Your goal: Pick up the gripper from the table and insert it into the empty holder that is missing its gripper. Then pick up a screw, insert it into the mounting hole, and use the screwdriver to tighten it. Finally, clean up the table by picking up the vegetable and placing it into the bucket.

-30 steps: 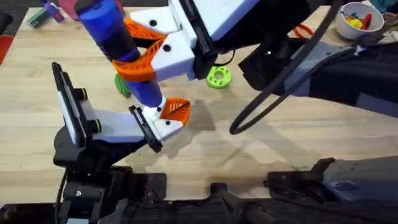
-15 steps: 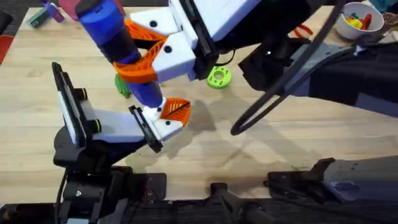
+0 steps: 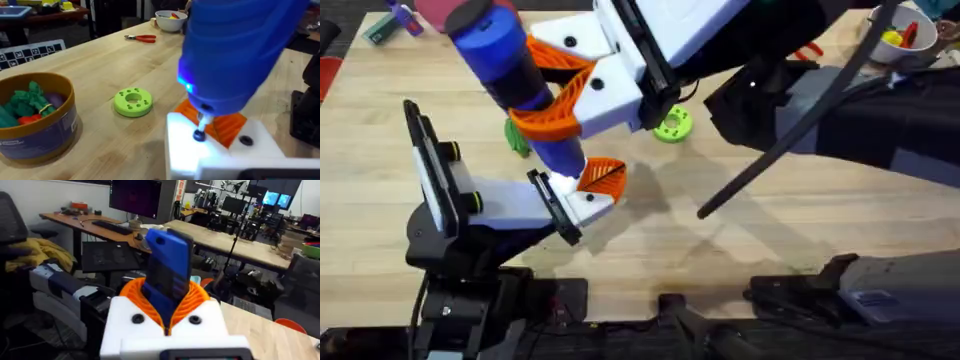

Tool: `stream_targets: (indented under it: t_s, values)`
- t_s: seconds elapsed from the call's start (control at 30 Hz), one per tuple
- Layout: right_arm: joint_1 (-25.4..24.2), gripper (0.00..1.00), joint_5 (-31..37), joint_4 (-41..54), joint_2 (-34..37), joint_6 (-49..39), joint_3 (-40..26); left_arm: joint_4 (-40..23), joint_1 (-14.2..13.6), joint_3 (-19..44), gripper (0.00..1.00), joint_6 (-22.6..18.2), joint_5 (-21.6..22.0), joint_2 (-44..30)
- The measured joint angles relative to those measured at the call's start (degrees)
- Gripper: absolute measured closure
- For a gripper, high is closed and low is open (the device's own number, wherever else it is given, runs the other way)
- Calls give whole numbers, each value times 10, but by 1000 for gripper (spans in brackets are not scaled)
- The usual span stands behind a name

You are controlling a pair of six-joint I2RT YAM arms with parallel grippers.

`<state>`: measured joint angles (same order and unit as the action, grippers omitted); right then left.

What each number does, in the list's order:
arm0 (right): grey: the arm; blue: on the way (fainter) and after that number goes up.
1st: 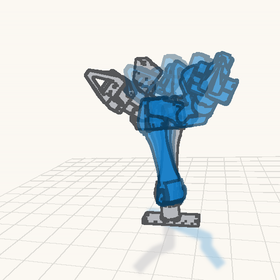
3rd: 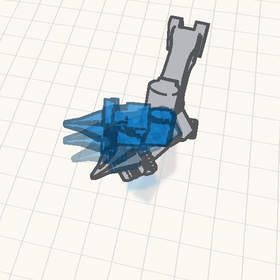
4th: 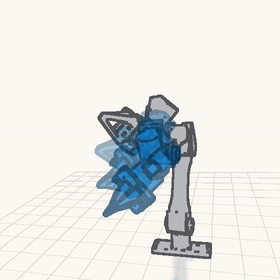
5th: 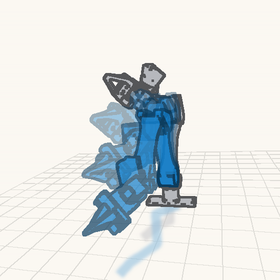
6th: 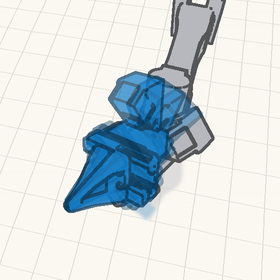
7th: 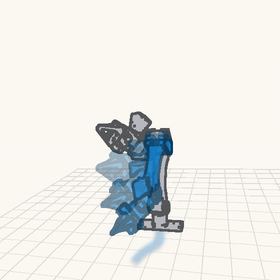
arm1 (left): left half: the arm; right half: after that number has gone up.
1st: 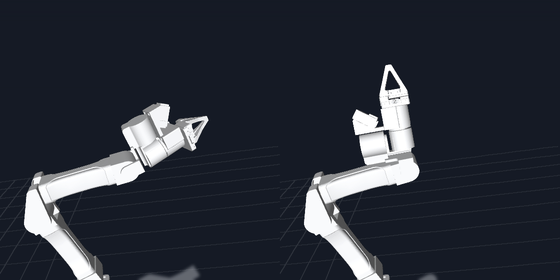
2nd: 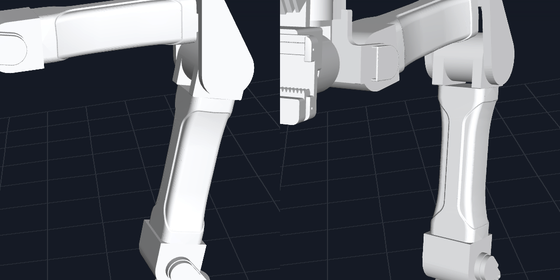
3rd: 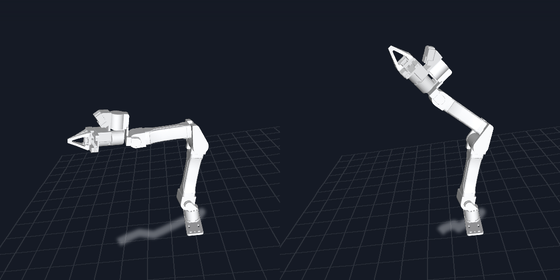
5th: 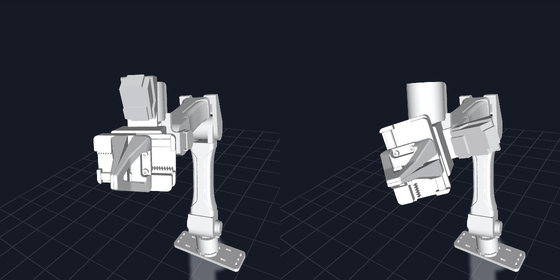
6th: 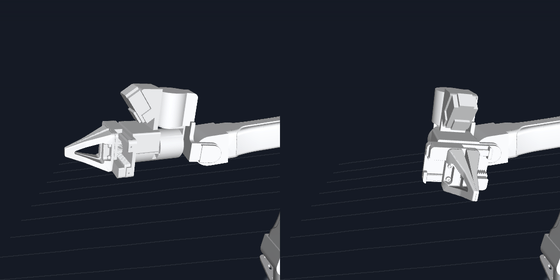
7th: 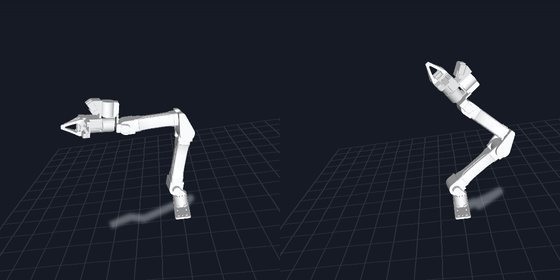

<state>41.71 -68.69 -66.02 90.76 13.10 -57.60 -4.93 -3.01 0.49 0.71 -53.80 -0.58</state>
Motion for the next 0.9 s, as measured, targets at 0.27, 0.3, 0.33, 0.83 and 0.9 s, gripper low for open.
stream_targets:
  t_s: [0.27,0.3,0.33,0.83,0.9]
  values:
    - [0,977,-1,19,0,-6,0,0,0,0,993,0,0,0]
    - [0,977,-1,19,0,-7,0,0,0,0,993,0,0,0]
    - [0,977,-1,20,0,-7,0,0,0,0,993,0,0,0]
    - [0,977,0,-3,0,-7,0,0,0,0,993,0,0,0]
    - [0,977,1,-21,0,-1,0,0,0,0,993,0,0,0]
